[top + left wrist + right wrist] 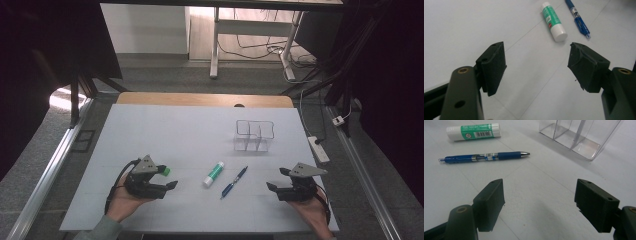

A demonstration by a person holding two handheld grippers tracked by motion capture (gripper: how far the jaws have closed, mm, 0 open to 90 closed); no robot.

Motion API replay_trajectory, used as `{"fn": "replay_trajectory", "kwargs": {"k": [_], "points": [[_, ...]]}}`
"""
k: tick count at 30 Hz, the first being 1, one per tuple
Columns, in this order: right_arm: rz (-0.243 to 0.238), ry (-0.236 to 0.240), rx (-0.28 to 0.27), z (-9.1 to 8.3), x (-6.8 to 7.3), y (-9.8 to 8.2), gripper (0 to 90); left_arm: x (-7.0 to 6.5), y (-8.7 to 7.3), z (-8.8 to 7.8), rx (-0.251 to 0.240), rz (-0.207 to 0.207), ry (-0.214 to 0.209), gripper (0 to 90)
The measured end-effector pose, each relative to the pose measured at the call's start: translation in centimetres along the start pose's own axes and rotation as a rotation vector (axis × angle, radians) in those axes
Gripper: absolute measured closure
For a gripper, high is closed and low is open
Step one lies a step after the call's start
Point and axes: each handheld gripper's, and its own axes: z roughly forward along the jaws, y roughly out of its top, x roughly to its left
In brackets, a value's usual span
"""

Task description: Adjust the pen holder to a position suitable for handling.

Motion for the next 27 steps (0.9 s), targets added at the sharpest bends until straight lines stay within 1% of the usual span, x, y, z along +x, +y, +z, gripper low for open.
{"fn": "replay_trajectory", "kwargs": {"k": [3,4,5,7,9,11,14,15,17,18,19,22,23,25,27], "points": [[-0.003,-0.001,-0.001,0.0,0.0,0.1,24.0,-0.2,0.2,0.2,0.007,0.010,-0.002,30.2],[-0.004,-0.006,-0.009,0.1,0.0,0.2,24.5,-0.3,0.3,0.4,0.014,0.019,-0.002,30.2],[-0.006,-0.012,-0.007,0.0,0.0,0.4,25.3,-0.3,0.3,0.4,0.014,0.019,-0.002,30.2],[0.007,-0.028,-0.013,0.1,-0.4,0.9,26.8,-0.3,0.2,0.4,0.018,0.020,0.000,30.2],[0.048,-0.058,-0.021,0.4,-1.2,1.7,30.5,-0.3,0.1,0.3,0.020,0.015,0.005,30.1],[0.080,-0.096,-0.012,0.6,-2.0,2.4,40.3,-0.2,-0.1,0.3,0.021,0.012,0.006,30.1],[0.133,-0.164,-0.004,1.0,-3.5,3.3,59.6,-0.2,-0.3,0.1,0.022,0.008,0.010,30.2],[0.133,-0.164,-0.004,1.0,-3.5,3.3,59.6,-0.2,-0.3,0.1,0.022,0.008,0.010,30.1],[0.162,-0.182,-0.003,1.3,-4.5,3.5,73.0,-0.1,-0.5,0.0,0.021,0.000,0.011,30.1],[0.198,-0.179,-0.002,1.7,-5.5,3.6,83.9,0.0,-0.6,0.0,0.021,-0.004,0.014,30.1],[0.210,-0.178,-0.001,1.9,-5.8,3.7,88.5,0.1,-0.7,-0.1,0.020,-0.007,0.014,30.2],[0.238,-0.177,0.011,3.0,-7.2,3.9,89.9,0.2,-0.9,-0.2,0.019,-0.011,0.014,30.1],[0.238,-0.177,0.011,3.0,-7.2,3.9,89.9,0.2,-0.9,-0.2,0.019,-0.011,0.014,30.2],[0.262,-0.182,0.028,4.4,-8.5,4.1,90.0,0.3,-0.9,-0.2,0.018,-0.014,0.014,30.1],[0.275,-0.177,0.026,5.0,-9.2,4.4,90.0,0.3,-1.0,-0.2,0.019,-0.015,0.013,30.2]]}}
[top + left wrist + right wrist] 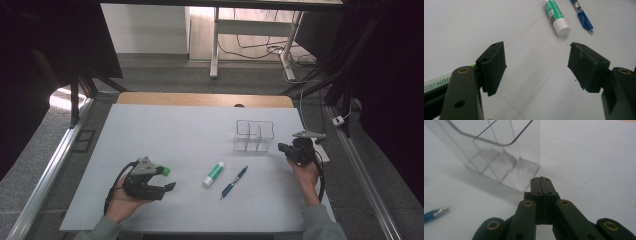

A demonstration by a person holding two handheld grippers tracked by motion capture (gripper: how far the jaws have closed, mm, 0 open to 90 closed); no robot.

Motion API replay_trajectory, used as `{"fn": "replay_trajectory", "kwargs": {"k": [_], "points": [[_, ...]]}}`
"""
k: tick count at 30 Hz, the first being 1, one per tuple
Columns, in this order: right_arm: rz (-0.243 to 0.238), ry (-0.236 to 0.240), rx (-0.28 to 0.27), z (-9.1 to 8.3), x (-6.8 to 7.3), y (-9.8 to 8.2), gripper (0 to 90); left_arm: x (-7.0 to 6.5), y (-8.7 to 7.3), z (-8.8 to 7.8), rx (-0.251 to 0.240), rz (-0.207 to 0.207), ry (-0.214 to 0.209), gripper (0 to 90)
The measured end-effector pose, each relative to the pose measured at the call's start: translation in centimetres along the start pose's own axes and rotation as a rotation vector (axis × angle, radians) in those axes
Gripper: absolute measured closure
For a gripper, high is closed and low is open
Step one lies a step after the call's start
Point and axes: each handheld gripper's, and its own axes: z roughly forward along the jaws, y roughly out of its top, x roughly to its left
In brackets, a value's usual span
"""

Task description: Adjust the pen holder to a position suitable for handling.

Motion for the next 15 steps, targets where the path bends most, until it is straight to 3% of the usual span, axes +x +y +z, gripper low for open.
{"fn": "replay_trajectory", "kwargs": {"k": [4,12,15], "points": [[0.005,0.002,0.007,0.8,-0.5,1.0,90.0,0.0,0.0,0.0,0.001,-0.001,0.000,30.1],[-0.032,0.017,0.030,2.2,-0.5,2.4,89.9,0.0,0.0,0.1,0.003,-0.001,0.000,30.1],[-0.029,0.043,0.029,2.7,-0.4,2.5,89.9,0.1,-0.1,0.1,0.003,-0.002,0.001,30.1]]}}
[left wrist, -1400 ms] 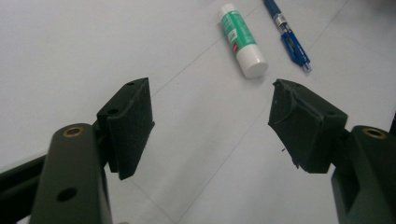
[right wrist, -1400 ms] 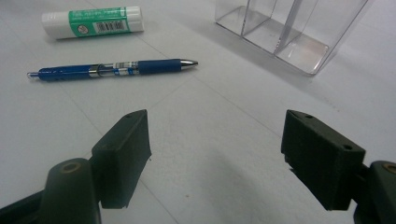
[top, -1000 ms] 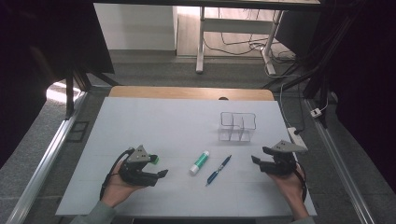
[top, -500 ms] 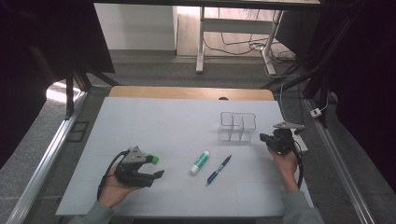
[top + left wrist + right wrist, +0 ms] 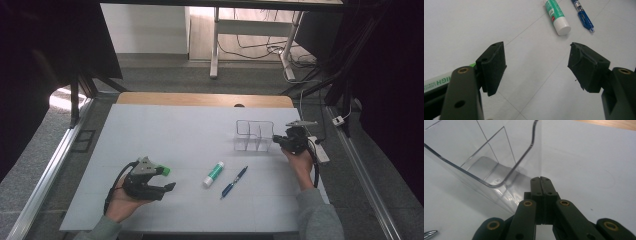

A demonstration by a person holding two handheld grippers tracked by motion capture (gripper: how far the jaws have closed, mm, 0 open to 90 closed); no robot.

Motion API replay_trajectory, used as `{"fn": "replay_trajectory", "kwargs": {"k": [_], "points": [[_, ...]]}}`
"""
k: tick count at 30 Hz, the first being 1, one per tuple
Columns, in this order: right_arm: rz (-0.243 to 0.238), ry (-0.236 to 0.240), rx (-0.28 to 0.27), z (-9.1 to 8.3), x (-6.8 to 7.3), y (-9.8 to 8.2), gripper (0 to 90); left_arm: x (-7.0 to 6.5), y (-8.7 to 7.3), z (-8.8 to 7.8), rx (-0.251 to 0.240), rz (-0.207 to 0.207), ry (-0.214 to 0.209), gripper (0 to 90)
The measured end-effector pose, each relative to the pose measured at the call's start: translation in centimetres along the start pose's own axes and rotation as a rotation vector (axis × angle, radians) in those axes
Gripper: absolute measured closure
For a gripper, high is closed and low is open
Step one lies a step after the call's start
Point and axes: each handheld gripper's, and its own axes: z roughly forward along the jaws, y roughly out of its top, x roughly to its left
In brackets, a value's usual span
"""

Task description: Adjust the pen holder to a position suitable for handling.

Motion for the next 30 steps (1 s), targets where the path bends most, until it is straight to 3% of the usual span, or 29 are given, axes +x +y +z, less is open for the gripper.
{"fn": "replay_trajectory", "kwargs": {"k": [8,16,30], "points": [[-0.025,0.005,0.007,0.8,0.6,0.3,90.0,0.1,0.0,0.0,0.002,-0.001,-0.002,30.1],[-0.040,0.014,0.012,1.7,2.0,1.1,89.9,0.1,0.0,-0.1,-0.001,-0.002,-0.006,30.1],[-0.069,0.065,0.013,3.9,5.7,2.9,90.0,0.3,-0.2,-0.3,-0.004,-0.006,-0.012,30.1]]}}
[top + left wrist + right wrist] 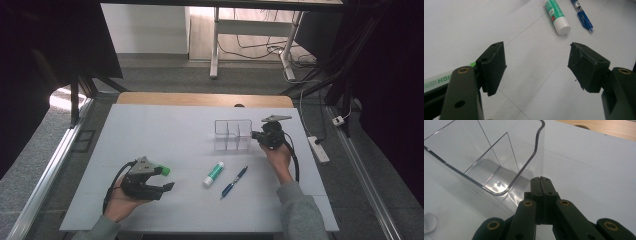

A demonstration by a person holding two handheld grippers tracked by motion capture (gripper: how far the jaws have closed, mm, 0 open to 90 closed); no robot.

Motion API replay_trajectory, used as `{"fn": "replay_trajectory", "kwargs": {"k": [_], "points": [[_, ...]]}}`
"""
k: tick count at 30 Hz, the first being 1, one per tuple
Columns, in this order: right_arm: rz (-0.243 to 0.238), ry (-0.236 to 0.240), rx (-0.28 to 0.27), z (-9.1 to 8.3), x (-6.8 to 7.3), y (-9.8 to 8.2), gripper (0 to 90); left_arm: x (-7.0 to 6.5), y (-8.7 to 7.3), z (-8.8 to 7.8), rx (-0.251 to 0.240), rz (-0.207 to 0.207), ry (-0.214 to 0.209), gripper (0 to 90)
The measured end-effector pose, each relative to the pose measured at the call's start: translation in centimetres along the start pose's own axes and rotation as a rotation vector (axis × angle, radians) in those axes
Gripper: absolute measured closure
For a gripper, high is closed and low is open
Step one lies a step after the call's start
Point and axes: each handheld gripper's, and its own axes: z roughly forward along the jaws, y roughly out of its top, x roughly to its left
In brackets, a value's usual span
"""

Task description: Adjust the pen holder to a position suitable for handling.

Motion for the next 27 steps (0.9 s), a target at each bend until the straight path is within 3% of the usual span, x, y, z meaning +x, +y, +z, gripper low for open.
{"fn": "replay_trajectory", "kwargs": {"k": [27], "points": [[-0.039,0.075,0.018,2.7,5.5,1.6,89.9,0.1,-0.1,0.0,0.002,0.000,-0.004,30.0]]}}
